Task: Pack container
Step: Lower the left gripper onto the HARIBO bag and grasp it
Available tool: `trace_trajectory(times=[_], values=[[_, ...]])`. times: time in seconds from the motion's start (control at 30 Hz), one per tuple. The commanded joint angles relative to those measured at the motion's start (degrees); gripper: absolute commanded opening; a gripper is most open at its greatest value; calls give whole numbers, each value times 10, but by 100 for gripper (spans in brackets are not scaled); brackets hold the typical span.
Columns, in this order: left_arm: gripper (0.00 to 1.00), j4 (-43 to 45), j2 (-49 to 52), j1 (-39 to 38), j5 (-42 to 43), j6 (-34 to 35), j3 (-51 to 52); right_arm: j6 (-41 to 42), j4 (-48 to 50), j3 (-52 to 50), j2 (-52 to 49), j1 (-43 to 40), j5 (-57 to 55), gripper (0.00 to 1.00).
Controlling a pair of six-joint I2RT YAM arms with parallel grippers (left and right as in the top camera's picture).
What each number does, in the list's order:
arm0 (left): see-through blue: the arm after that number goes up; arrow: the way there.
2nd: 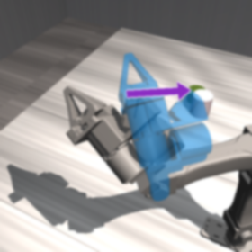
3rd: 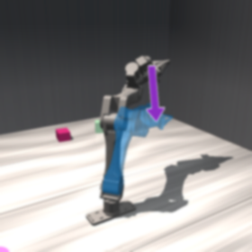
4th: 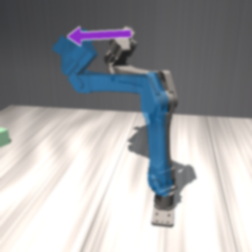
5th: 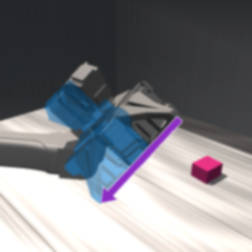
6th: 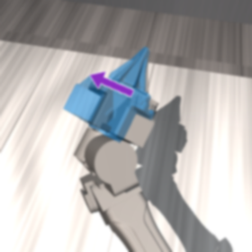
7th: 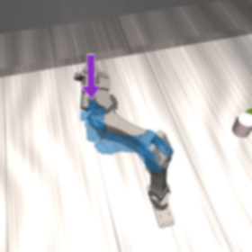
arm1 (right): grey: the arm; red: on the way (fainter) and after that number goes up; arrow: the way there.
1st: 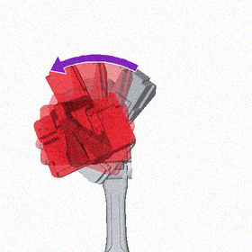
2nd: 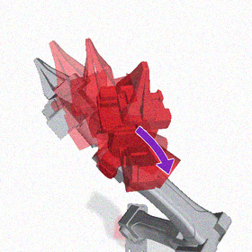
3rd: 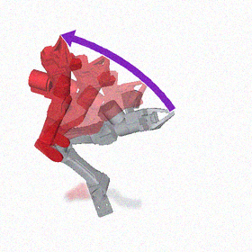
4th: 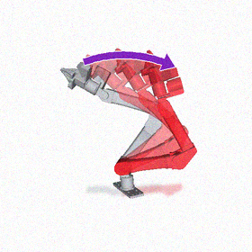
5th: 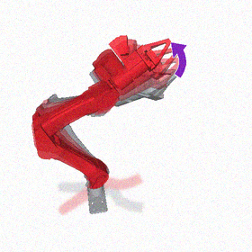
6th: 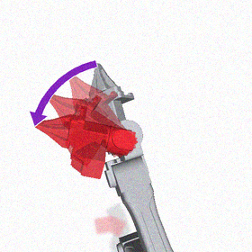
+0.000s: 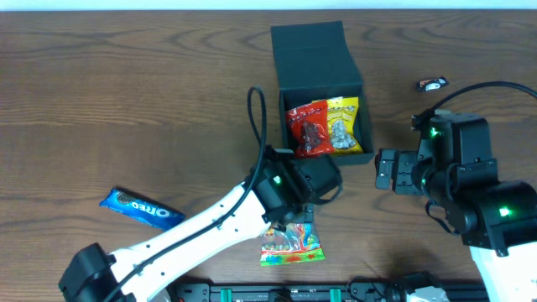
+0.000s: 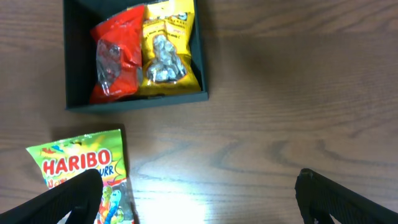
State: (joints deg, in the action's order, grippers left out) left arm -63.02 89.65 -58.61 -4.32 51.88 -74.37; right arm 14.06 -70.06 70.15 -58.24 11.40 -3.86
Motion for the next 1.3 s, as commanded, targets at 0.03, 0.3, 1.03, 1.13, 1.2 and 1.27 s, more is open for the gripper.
trace_trajectory(times=[0.03, 0.3, 1.03, 1.13, 1.2, 1.27], values=[[95, 72, -7, 16, 57, -11, 58, 7, -1, -2, 0, 5, -2, 99], [95, 134, 46, 16, 80, 15, 97, 7, -1, -2, 0, 5, -2, 99], [95, 188, 184, 38, 130, 15, 97, 7, -1, -2, 0, 5, -2, 99], [96, 189, 184, 38, 129, 19, 97, 7, -1, -2, 0, 5, -2, 99], [97, 189, 184, 38, 129, 20, 97, 7, -1, -2, 0, 5, -2, 99], [92, 189, 184, 38, 129, 20, 97, 7, 0, -2, 0, 5, -2, 99]])
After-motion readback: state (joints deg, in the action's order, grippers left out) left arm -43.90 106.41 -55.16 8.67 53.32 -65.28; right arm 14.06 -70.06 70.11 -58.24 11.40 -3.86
